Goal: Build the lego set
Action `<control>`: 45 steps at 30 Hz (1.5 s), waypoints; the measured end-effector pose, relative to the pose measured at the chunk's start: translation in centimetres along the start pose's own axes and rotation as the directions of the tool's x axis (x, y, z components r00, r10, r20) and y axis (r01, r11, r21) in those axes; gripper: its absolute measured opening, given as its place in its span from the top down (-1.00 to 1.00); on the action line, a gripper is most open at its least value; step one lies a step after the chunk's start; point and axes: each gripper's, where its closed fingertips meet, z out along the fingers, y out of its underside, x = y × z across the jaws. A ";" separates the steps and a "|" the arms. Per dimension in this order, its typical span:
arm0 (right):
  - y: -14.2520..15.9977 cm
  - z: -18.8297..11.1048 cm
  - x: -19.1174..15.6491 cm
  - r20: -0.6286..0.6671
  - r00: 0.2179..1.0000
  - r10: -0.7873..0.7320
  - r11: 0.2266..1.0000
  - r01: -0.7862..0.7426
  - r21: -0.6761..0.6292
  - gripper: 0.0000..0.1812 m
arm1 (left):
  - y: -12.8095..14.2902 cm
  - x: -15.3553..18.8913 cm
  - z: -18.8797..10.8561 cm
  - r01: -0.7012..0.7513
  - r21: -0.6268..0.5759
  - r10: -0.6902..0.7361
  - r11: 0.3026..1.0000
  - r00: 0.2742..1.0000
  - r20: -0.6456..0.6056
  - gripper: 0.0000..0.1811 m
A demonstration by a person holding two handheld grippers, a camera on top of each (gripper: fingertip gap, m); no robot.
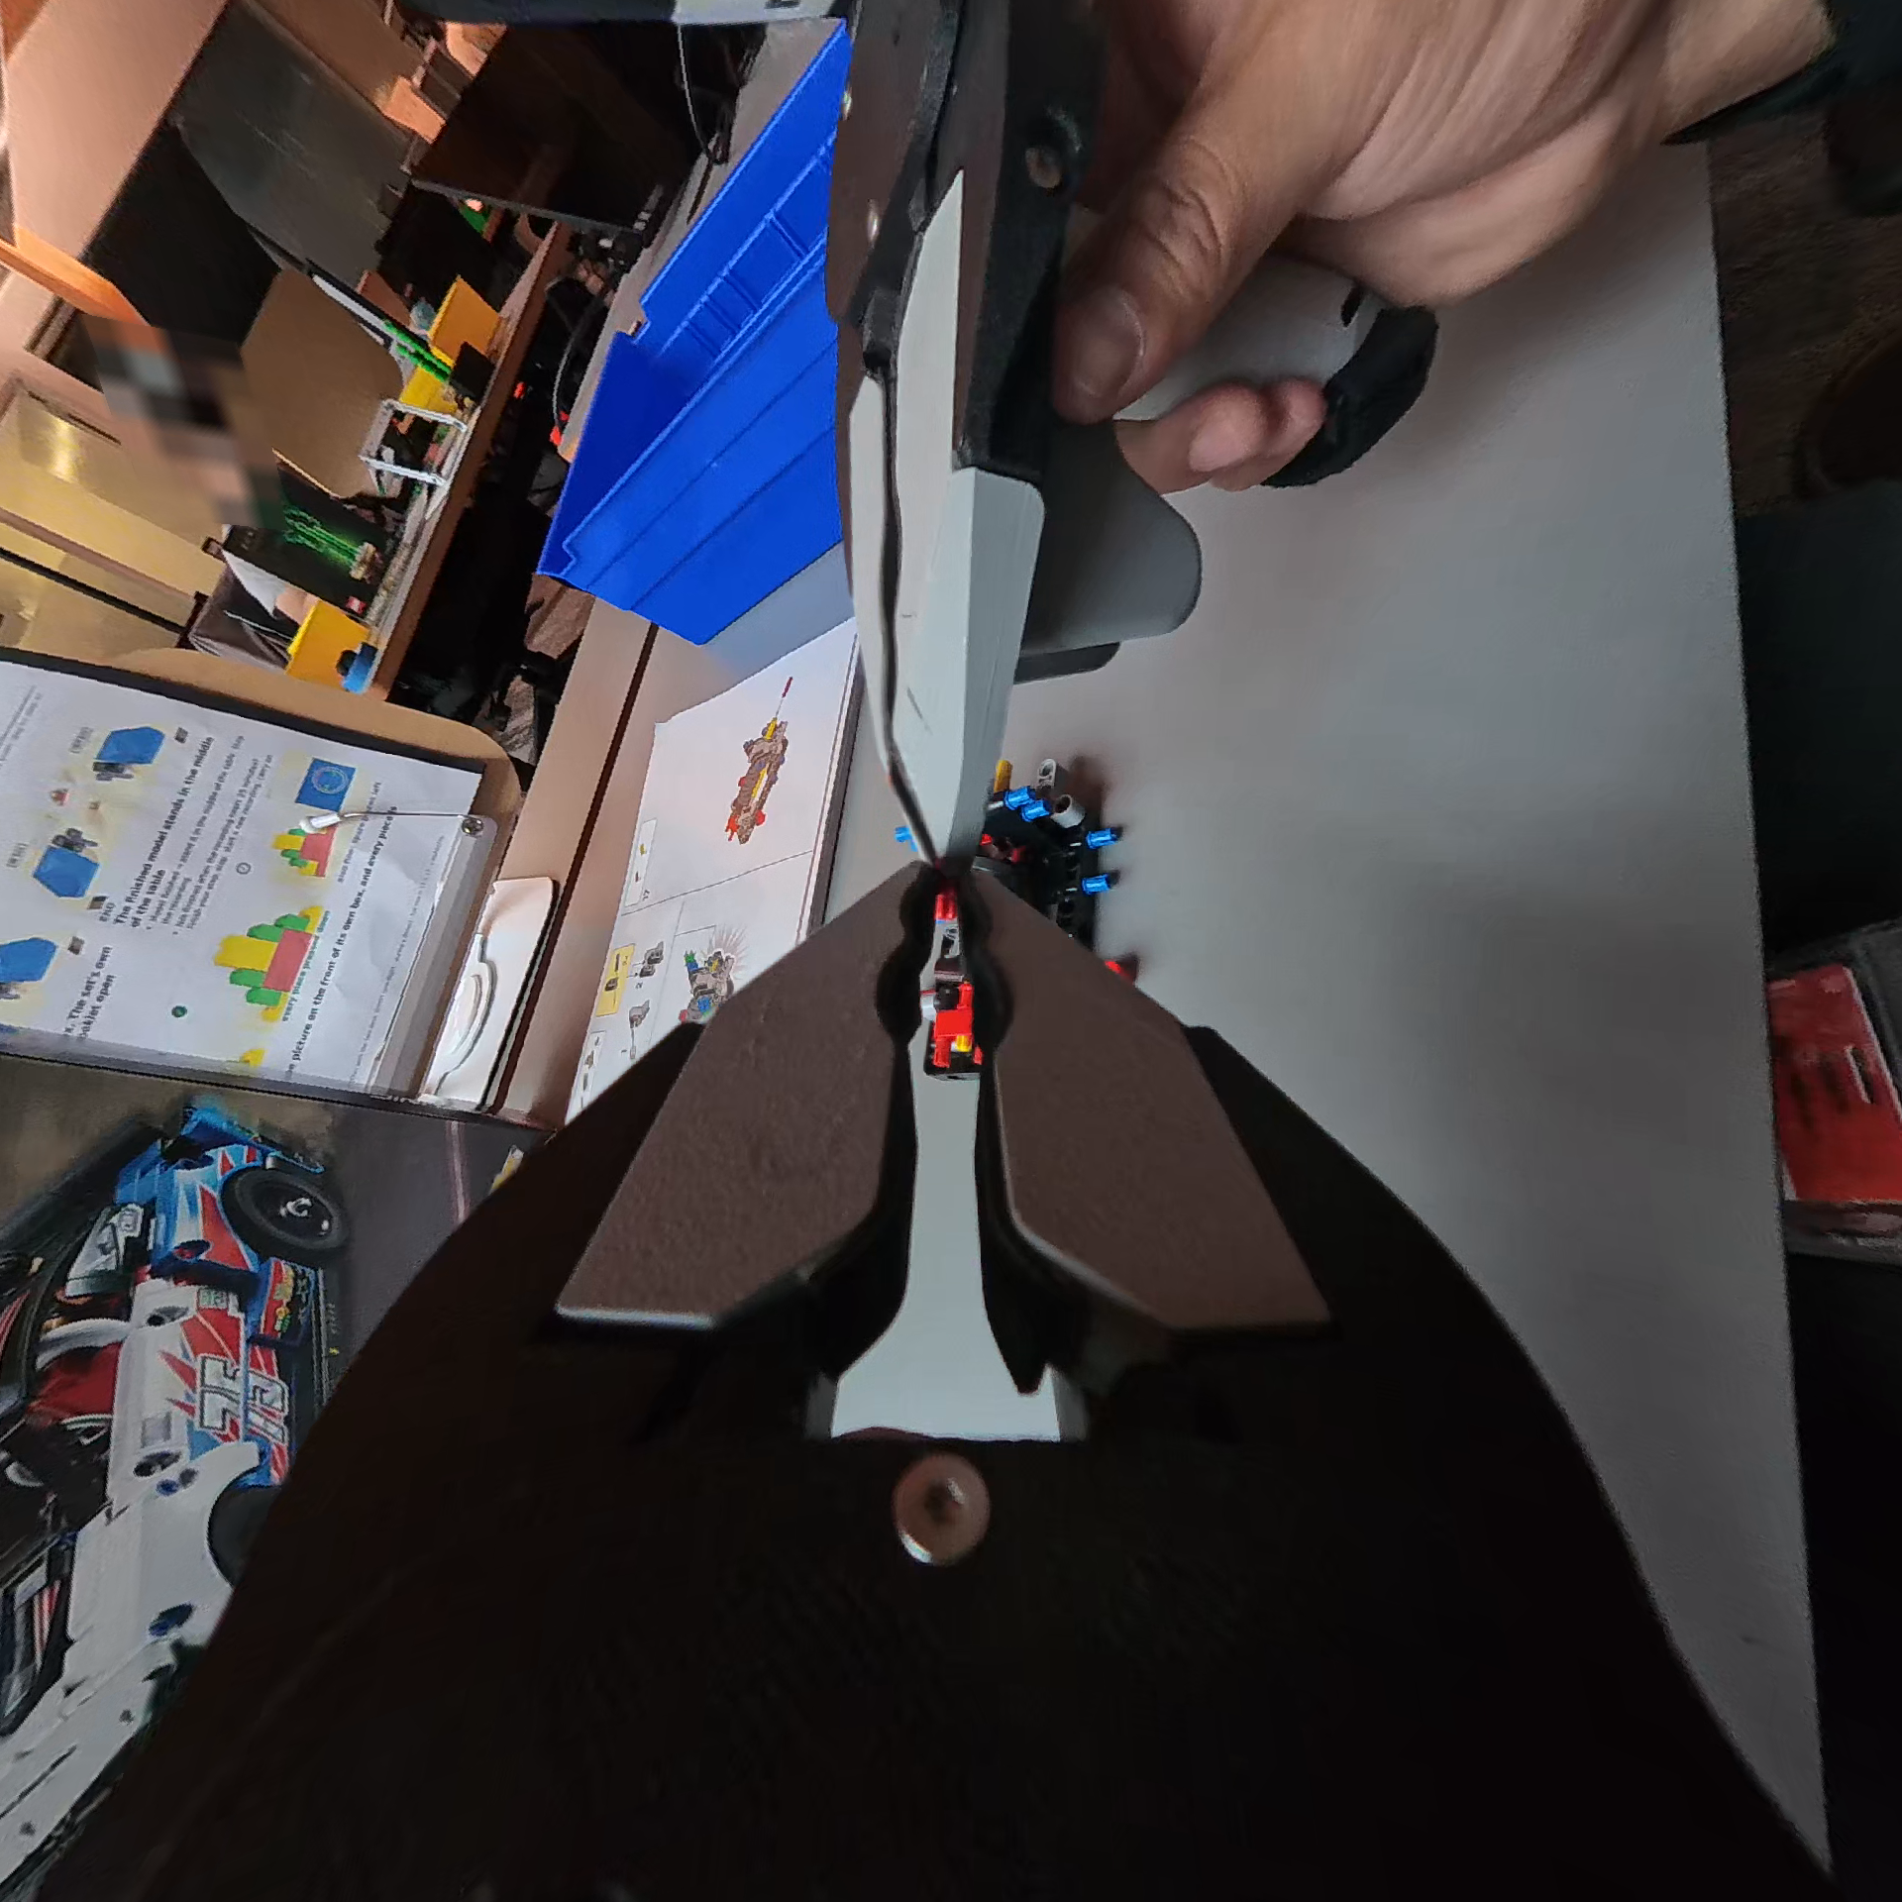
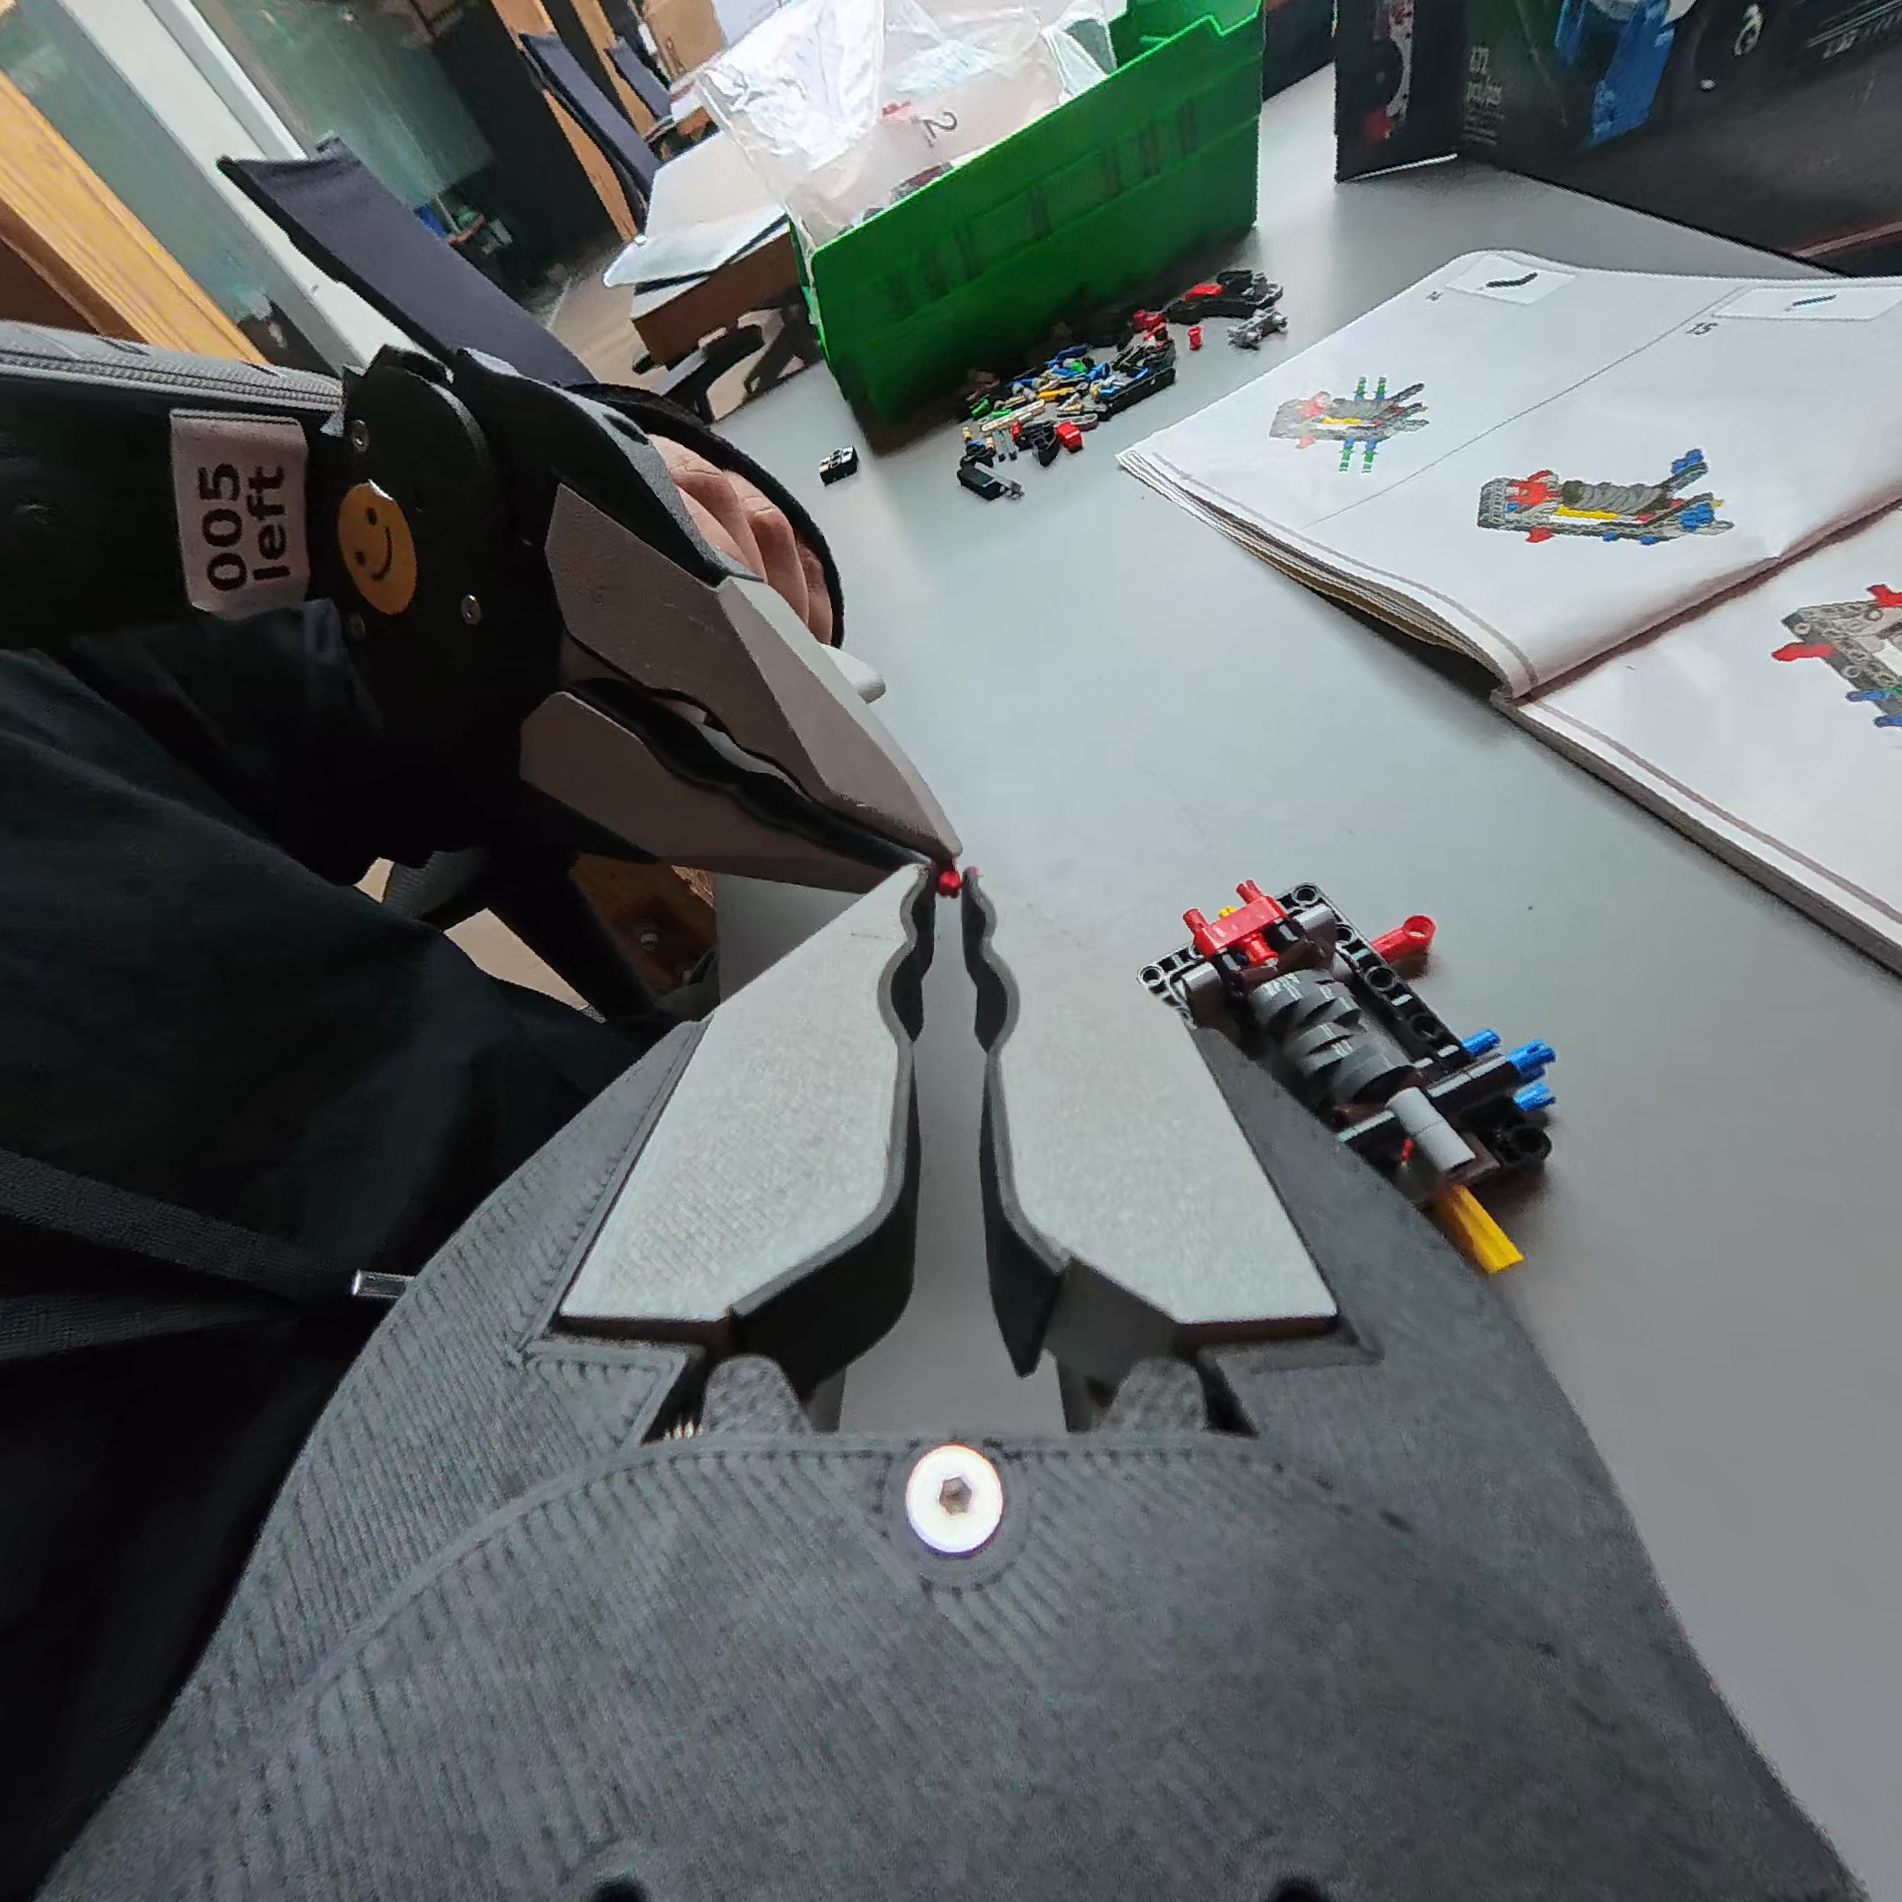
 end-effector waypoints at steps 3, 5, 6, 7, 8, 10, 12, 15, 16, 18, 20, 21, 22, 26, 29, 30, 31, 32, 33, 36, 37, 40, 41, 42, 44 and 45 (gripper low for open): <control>0.0 0.0 0.1 0.011 1.000 0.006 1.000 -0.006 0.007 1.00 | 0.0 -0.1 0.0 0.012 0.008 -0.012 1.000 1.000 0.000 0.99; 0.1 -0.1 0.0 0.013 1.000 -0.024 1.000 0.024 0.007 1.00 | 0.0 0.1 0.1 0.049 0.017 -0.048 0.999 0.998 -0.031 0.98; 0.2 -0.1 0.0 0.012 0.999 -0.047 0.999 0.047 0.009 1.00 | -0.1 0.2 0.1 0.081 0.024 -0.080 0.996 0.995 -0.057 0.99; 0.2 -0.2 -0.1 0.014 0.997 -0.072 0.997 0.071 0.013 1.00 | -0.2 0.3 0.0 0.121 0.035 -0.117 0.992 0.989 -0.085 0.99; 0.2 -0.2 -0.3 0.018 0.995 -0.098 0.995 0.098 0.017 1.00 | -0.3 0.4 0.0 0.162 0.044 -0.156 0.986 0.981 -0.117 0.99; 0.4 -0.4 -0.7 0.036 0.986 -0.160 0.987 0.159 0.023 1.00 | -0.4 0.5 -0.2 0.237 0.047 -0.225 0.970 0.958 -0.178 0.94; 0.4 -0.5 -0.9 0.037 0.976 -0.212 0.977 0.212 0.028 1.00 | -0.5 0.6 -0.3 0.296 0.051 -0.278 0.954 0.934 -0.226 0.92; 0.4 -0.6 -0.8 0.025 0.972 -0.233 0.972 0.232 0.040 1.00 | -0.9 0.7 -0.5 0.348 0.068 -0.318 0.935 0.907 -0.276 0.98; 0.5 -0.6 -0.8 0.031 0.974 -0.225 0.974 0.224 0.040 1.00 | -0.9 0.7 -0.4 0.355 0.069 -0.323 0.932 0.903 -0.282 0.99; 0.7 -0.6 -0.6 0.036 0.977 -0.208 0.978 0.206 0.038 1.00 | -0.9 0.8 -0.4 0.364 0.079 -0.328 0.928 0.898 -0.292 1.00; 0.7 -0.8 -0.4 0.041 0.980 -0.197 0.979 0.194 0.057 1.00 | -0.7 1.1 -0.3 0.366 0.065 -0.331 0.928 0.893 -0.305 0.92; 0.6 -0.9 -0.4 0.048 0.981 -0.188 0.981 0.185 0.065 1.00 | -0.5 1.2 -0.2 0.369 0.054 -0.335 0.928 0.890 -0.309 0.89; 0.5 -1.0 -0.5 0.057 0.982 -0.181 0.981 0.177 0.075 1.00 | -0.5 1.4 -0.1 0.372 0.047 -0.340 0.927 0.886 -0.314 0.87; 0.3 -1.1 -0.7 0.079 0.982 -0.172 0.982 0.165 0.092 1.00 | -0.7 1.2 0.0 0.382 0.054 -0.348 0.922 0.884 -0.311 0.88; 0.4 -1.1 -0.9 0.101 0.982 -0.157 0.984 0.147 0.099 1.00 | -0.7 0.9 0.1 0.383 0.055 -0.350 0.922 0.886 -0.305 0.91; 0.3 -1.0 -1.0 0.107 0.983 -0.151 0.985 0.140 0.105 1.00 | -0.7 1.0 0.1 0.381 0.059 -0.346 0.923 0.886 -0.309 0.96; 0.3 -1.1 -1.0 0.111 0.983 -0.146 0.985 0.134 0.112 1.00 | -0.8 1.0 0.0 0.379 0.065 -0.343 0.923 0.888 -0.305 0.98; 0.3 -1.1 -1.0 0.116 0.983 -0.142 0.985 0.128 0.115 1.00 | -0.8 0.9 0.0 0.374 0.069 -0.338 0.925 0.892 -0.300 0.98; 0.3 -1.1 -1.0 0.120 0.983 -0.137 0.986 0.124 0.114 1.00 | -0.8 1.0 0.0 0.370 0.066 -0.336 0.927 0.894 -0.297 0.98; 0.7 -1.0 -0.6 0.098 0.984 -0.149 0.987 0.142 0.078 1.00 | -0.7 1.1 0.1 0.362 0.039 -0.335 0.931 0.893 -0.302 0.98; 0.9 -1.0 -0.4 0.076 0.983 -0.167 0.985 0.163 0.064 0.97 | -0.6 1.2 0.1 0.361 0.023 -0.337 0.932 0.890 -0.306 0.98; 1.1 -0.9 -0.2 0.016 0.971 -0.240 0.970 0.239 0.031 0.94 | -0.2 1.7 0.3 0.366 -0.023 -0.353 0.930 0.875 -0.332 0.98; 1.3 -0.8 -0.2 0.009 0.966 -0.259 0.966 0.259 0.015 0.95 | -0.2 1.7 0.3 0.370 -0.028 -0.358 0.929 0.872 -0.333 0.98; 1.5 -0.7 -0.2 0.001 0.961 -0.275 0.961 0.275 -0.002 0.95 | -0.2 1.8 0.3 0.373 -0.029 -0.361 0.927 0.870 -0.337 0.98; 1.7 -0.6 -0.2 -0.013 0.952 -0.305 0.952 0.304 -0.023 0.95 | -0.3 1.8 0.3 0.372 -0.024 -0.358 0.928 0.870 -0.338 0.98; 1.7 -0.6 -0.2 -0.019 0.948 -0.318 0.948 0.317 -0.025 0.95 | -0.2 1.8 0.3 0.367 -0.024 -0.353 0.930 0.872 -0.339 0.98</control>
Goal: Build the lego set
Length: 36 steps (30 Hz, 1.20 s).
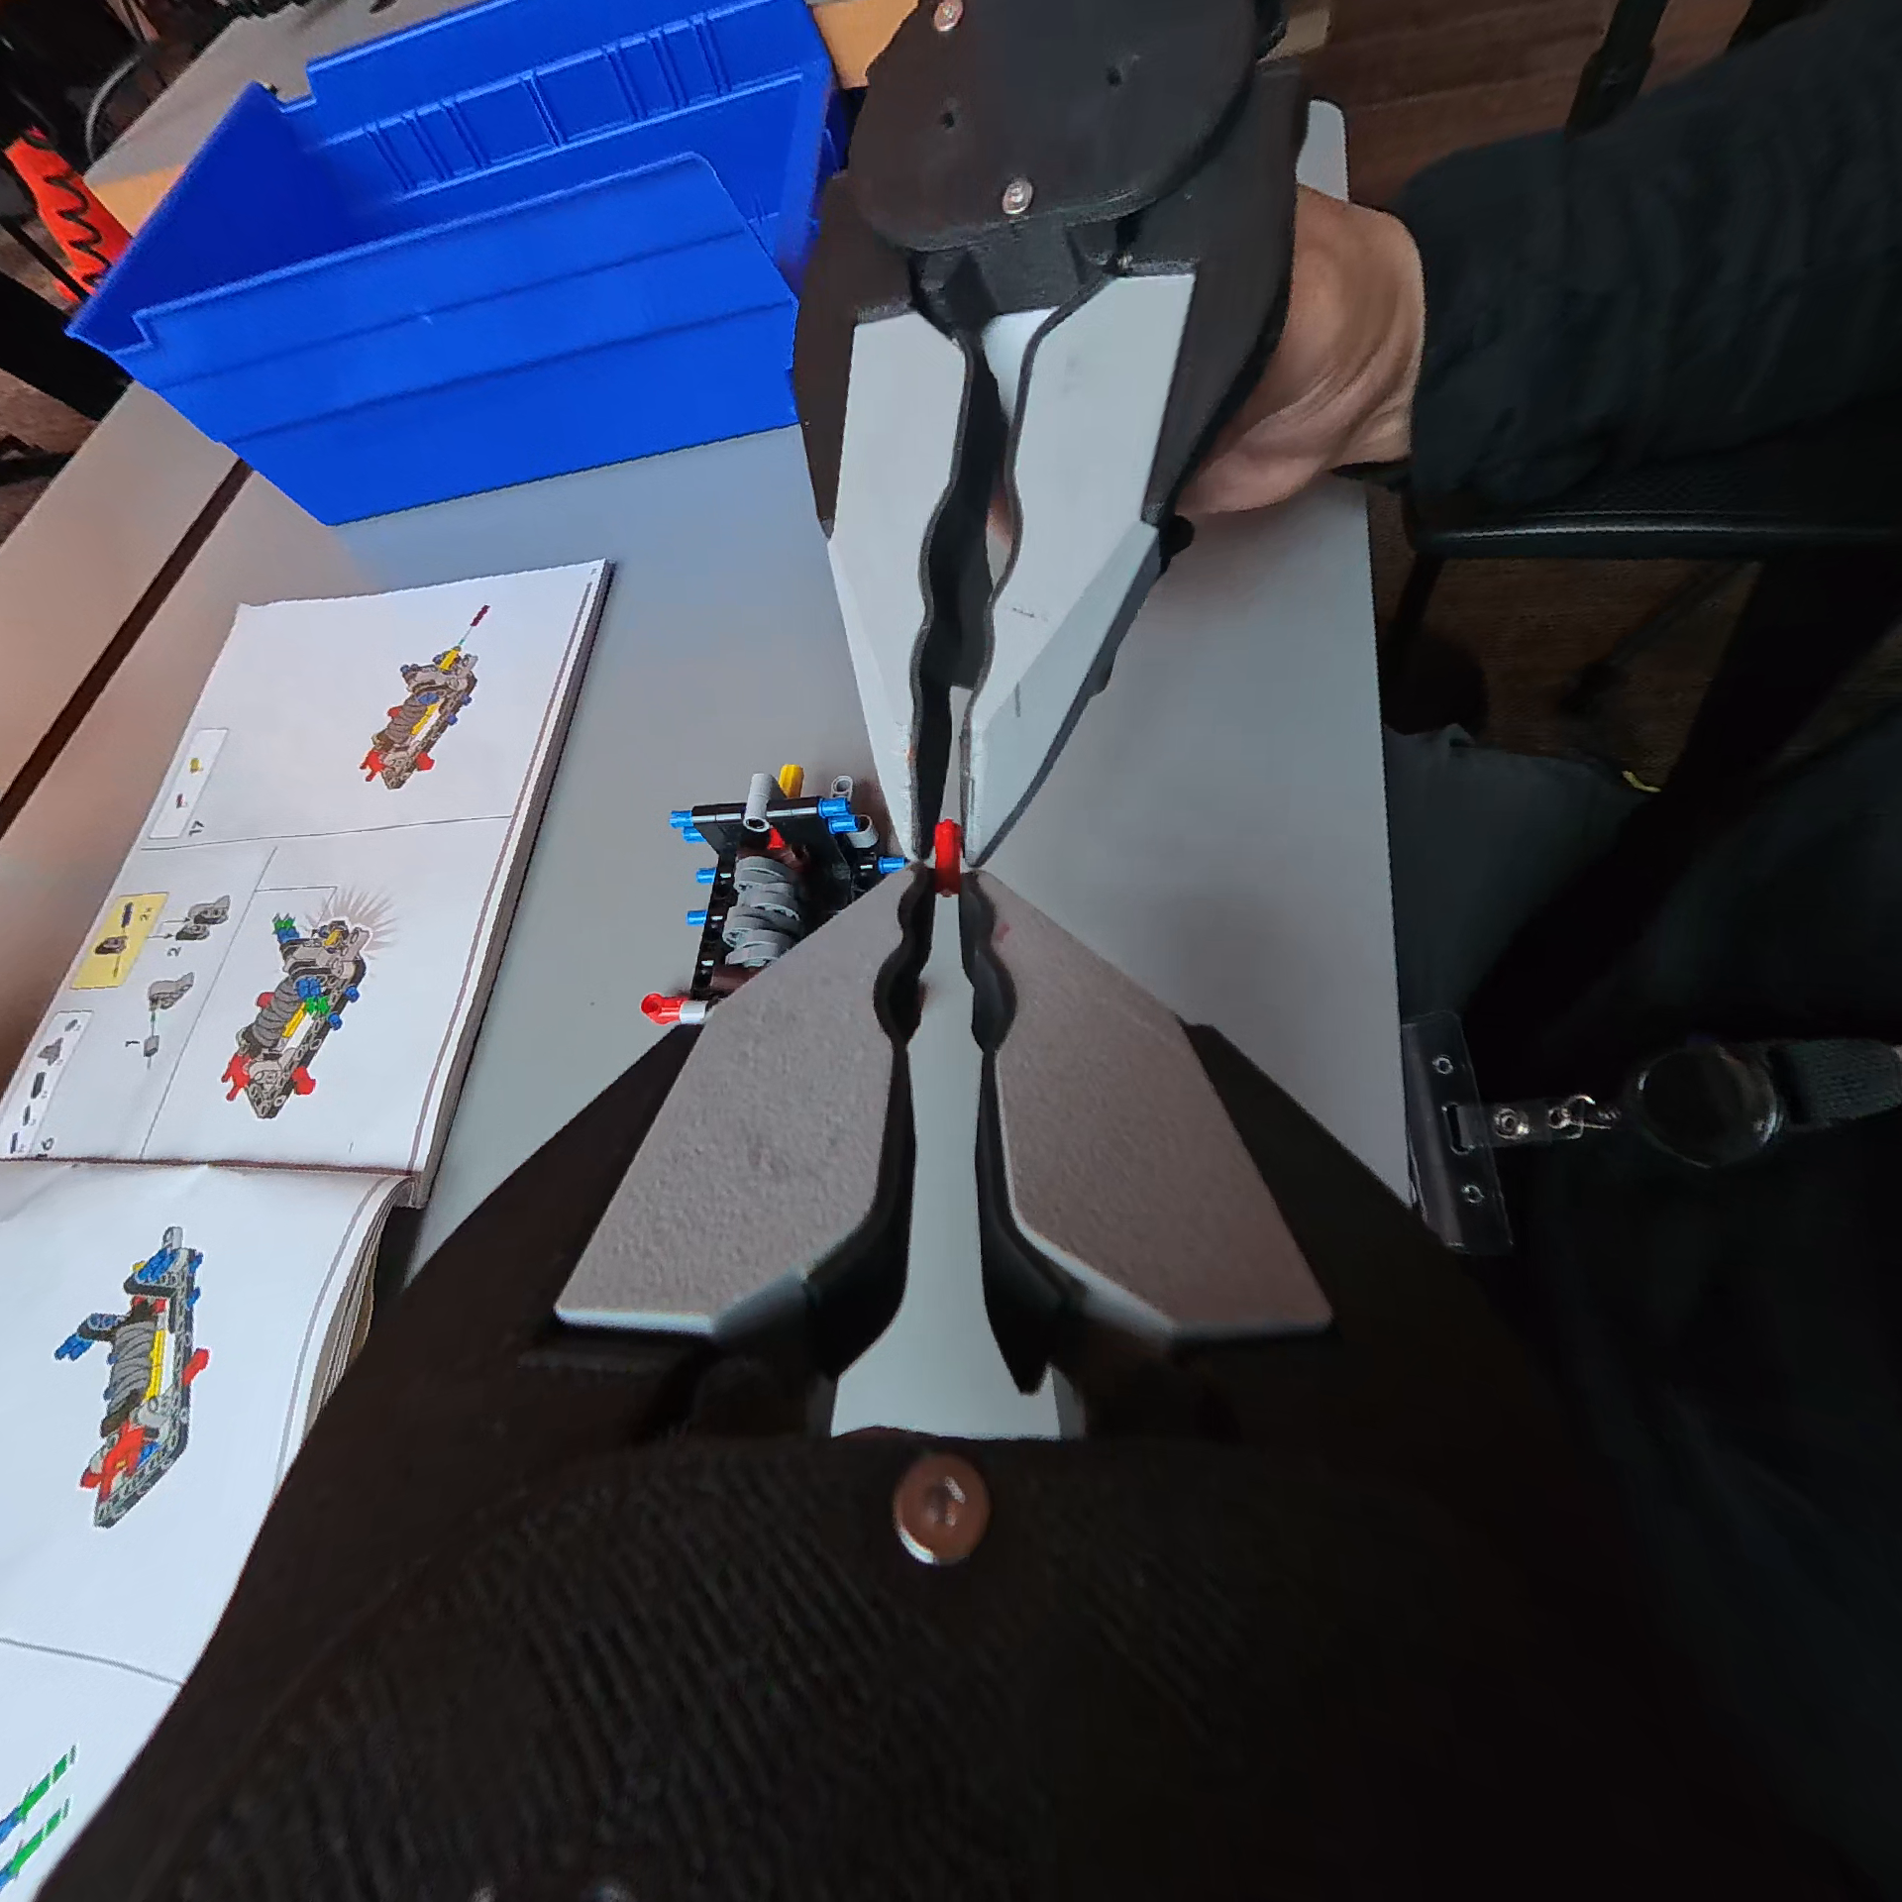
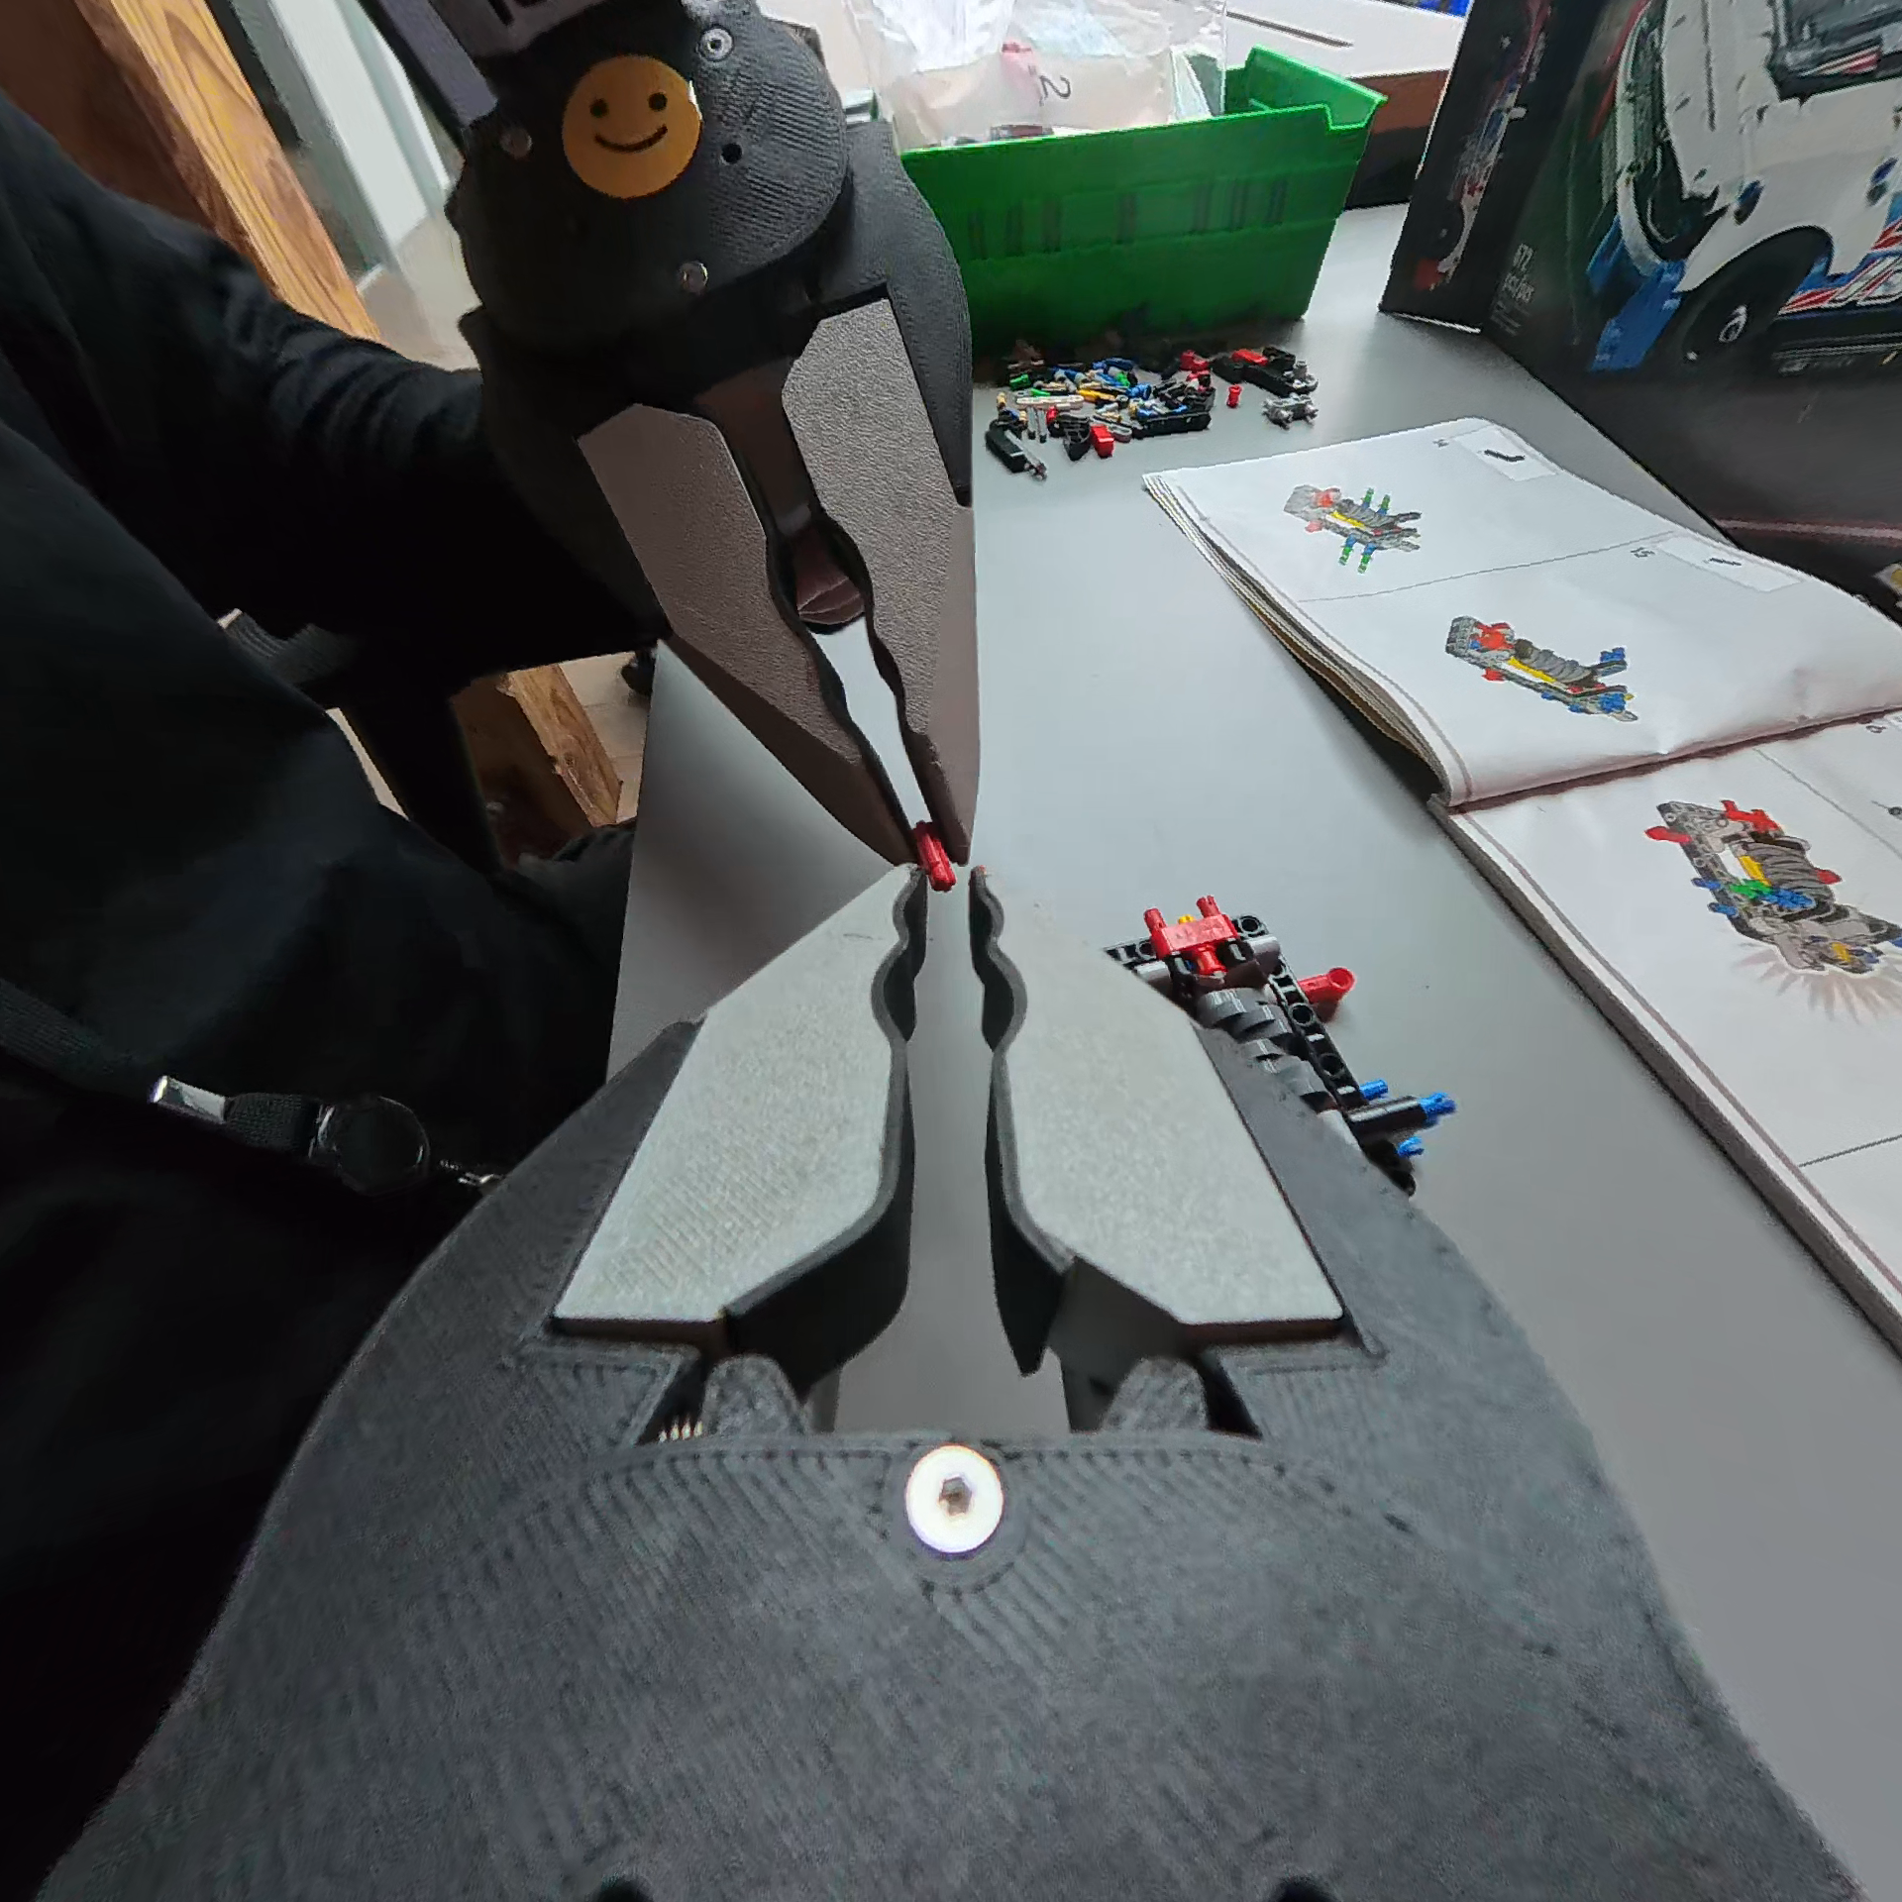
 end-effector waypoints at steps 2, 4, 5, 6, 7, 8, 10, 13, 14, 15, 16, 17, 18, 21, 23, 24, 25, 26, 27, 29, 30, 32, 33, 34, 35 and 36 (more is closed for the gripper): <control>-0.2 -0.1 -0.2 0.004 1.000 -0.017 1.000 0.017 0.009 0.98 | 0.1 0.1 0.0 -0.010 -0.007 0.010 1.000 1.000 -0.003 0.98; -0.2 -0.1 -0.4 0.014 0.999 -0.028 1.000 0.028 0.009 0.98 | 0.2 0.3 0.1 -0.011 -0.007 0.011 1.000 1.000 -0.016 0.98; -0.1 -0.1 -0.4 0.017 0.999 -0.035 0.999 0.035 0.002 0.98 | 0.2 0.4 0.1 -0.009 -0.003 0.009 1.000 1.000 -0.024 0.98; 0.1 0.0 -0.5 0.023 0.999 -0.042 0.999 0.042 -0.005 0.98 | 0.2 0.5 0.1 -0.007 0.000 0.007 1.000 0.999 -0.036 0.98; 0.1 0.0 -0.6 0.029 0.998 -0.048 0.999 0.048 -0.009 0.98 | 0.2 0.6 0.1 -0.005 0.003 0.005 1.000 0.999 -0.045 0.98; 0.1 -0.1 -0.7 0.034 0.998 -0.053 0.999 0.053 -0.009 0.97 | 0.1 0.7 0.1 -0.007 0.007 0.007 1.000 0.999 -0.052 0.98; 0.2 -0.1 -1.0 0.047 0.997 -0.061 0.998 0.061 -0.008 0.97 | 0.2 1.0 0.1 -0.006 0.010 0.007 1.000 0.997 -0.076 0.98; 0.6 0.0 -1.1 0.056 0.996 -0.071 0.997 0.073 -0.024 0.97 | 0.2 1.1 0.1 0.006 0.022 -0.004 1.000 0.996 -0.090 0.98; 0.6 0.0 -1.1 0.058 0.996 -0.069 0.997 0.070 -0.024 0.94 | 0.2 1.0 0.1 0.008 0.026 -0.005 1.000 0.996 -0.089 0.98; 0.6 -0.1 -1.0 0.057 0.996 -0.064 0.998 0.065 -0.020 0.91 | 0.5 0.8 0.1 0.006 0.024 -0.004 1.000 0.997 -0.083 0.98; 0.5 -0.3 -0.9 0.055 0.997 -0.056 0.998 0.057 -0.013 0.89 | 0.9 0.5 0.1 0.004 0.018 -0.003 1.000 0.997 -0.072 0.98; 0.5 -0.5 -0.6 0.050 0.998 -0.045 0.999 0.045 -0.005 0.88 | 1.4 0.2 0.1 0.005 0.011 -0.004 1.000 0.998 -0.063 0.98; 0.5 -0.8 -0.2 0.040 0.999 -0.034 0.999 0.034 0.004 0.86 | 2.0 -0.1 0.1 0.013 0.007 -0.013 1.000 0.998 -0.059 0.98; 0.9 -2.0 1.5 -0.017 1.000 -0.011 1.000 0.012 0.015 0.85 | 4.0 -0.9 -0.3 0.063 0.010 -0.062 0.998 0.996 -0.067 0.98; 1.8 -2.8 2.9 -0.074 0.997 -0.019 1.000 0.019 -0.002 0.85 | 5.3 -1.7 -0.8 0.081 0.017 -0.080 0.997 0.995 -0.051 0.98; 2.2 -3.1 3.6 -0.106 0.994 -0.026 1.000 0.025 -0.012 0.85 | 5.9 -2.2 -1.1 0.084 0.026 -0.083 0.996 0.996 -0.039 0.98; 2.7 -3.5 4.4 -0.139 0.990 -0.036 0.999 0.032 -0.026 0.84 | 6.4 -2.5 -1.4 0.089 0.034 -0.088 0.995 0.996 -0.032 0.98; 3.2 -3.8 5.1 -0.174 0.984 -0.048 0.998 0.042 -0.043 0.84 | 6.7 -2.9 -1.7 0.094 0.044 -0.093 0.995 0.995 -0.023 0.98; 3.7 -4.1 5.9 -0.208 0.976 -0.065 0.997 0.054 -0.058 0.85 | 6.9 -3.3 -1.9 0.094 0.059 -0.093 0.994 0.996 -0.015 0.98; 4.8 -4.5 7.2 -0.268 0.959 -0.094 0.993 0.069 -0.101 0.84 | 7.1 -4.0 -2.4 0.084 0.091 -0.085 0.992 0.996 0.010 0.98; 5.3 -4.5 7.8 -0.290 0.952 -0.102 0.990 0.069 -0.121 0.83 | 7.2 -4.3 -2.5 0.087 0.100 -0.089 0.991 0.996 0.019 0.98; 5.7 -4.4 8.3 -0.306 0.947 -0.099 0.990 0.062 -0.130 0.82 | 7.2 -4.5 -2.5 0.099 0.119 -0.102 0.988 0.995 0.020 0.99; 5.8 -4.3 8.5 -0.308 0.947 -0.089 0.990 0.051 -0.128 0.81 | 7.3 -4.6 -2.5 0.103 0.126 -0.107 0.987 0.994 0.024 0.99; 5.8 -4.3 8.7 -0.316 0.945 -0.081 0.991 0.042 -0.128 0.79 | 7.3 -4.7 -2.6 0.109 0.130 -0.113 0.985 0.993 0.026 0.99; 5.8 -4.4 9.1 -0.332 0.940 -0.081 0.991 0.041 -0.128 0.78 | 7.2 -4.9 -2.6 0.114 0.141 -0.119 0.983 0.992 0.029 0.99; 5.7 -4.7 9.5 -0.358 0.930 -0.087 0.991 0.045 -0.124 0.78 | 7.0 -5.0 -2.7 0.119 0.155 -0.125 0.981 0.992 0.030 0.99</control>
